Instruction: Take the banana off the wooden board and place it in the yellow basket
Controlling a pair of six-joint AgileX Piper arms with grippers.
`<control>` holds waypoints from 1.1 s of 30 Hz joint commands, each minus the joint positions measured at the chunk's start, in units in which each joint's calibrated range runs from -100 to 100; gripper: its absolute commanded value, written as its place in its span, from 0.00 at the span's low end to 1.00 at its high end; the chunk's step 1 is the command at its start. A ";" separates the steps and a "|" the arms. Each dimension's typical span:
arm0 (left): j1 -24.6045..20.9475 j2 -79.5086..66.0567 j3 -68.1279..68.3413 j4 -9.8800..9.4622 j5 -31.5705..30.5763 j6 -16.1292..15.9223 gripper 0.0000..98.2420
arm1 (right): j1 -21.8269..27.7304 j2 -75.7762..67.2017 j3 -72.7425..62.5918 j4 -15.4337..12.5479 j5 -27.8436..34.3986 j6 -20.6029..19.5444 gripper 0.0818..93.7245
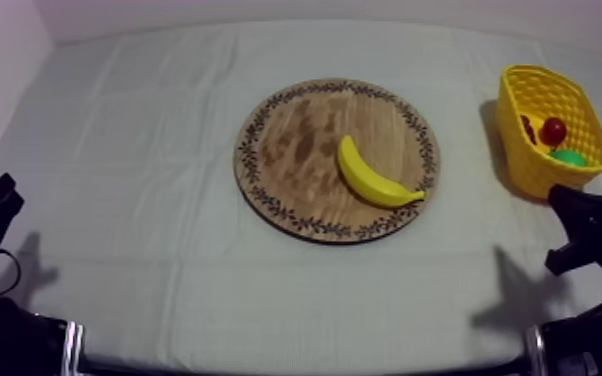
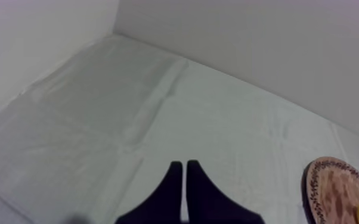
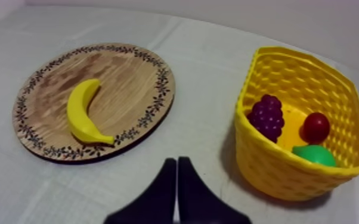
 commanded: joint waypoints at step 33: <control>0.01 0.00 0.03 0.03 -0.01 0.00 0.00 | -6.73 57.49 -72.78 2.43 45.76 10.53 0.01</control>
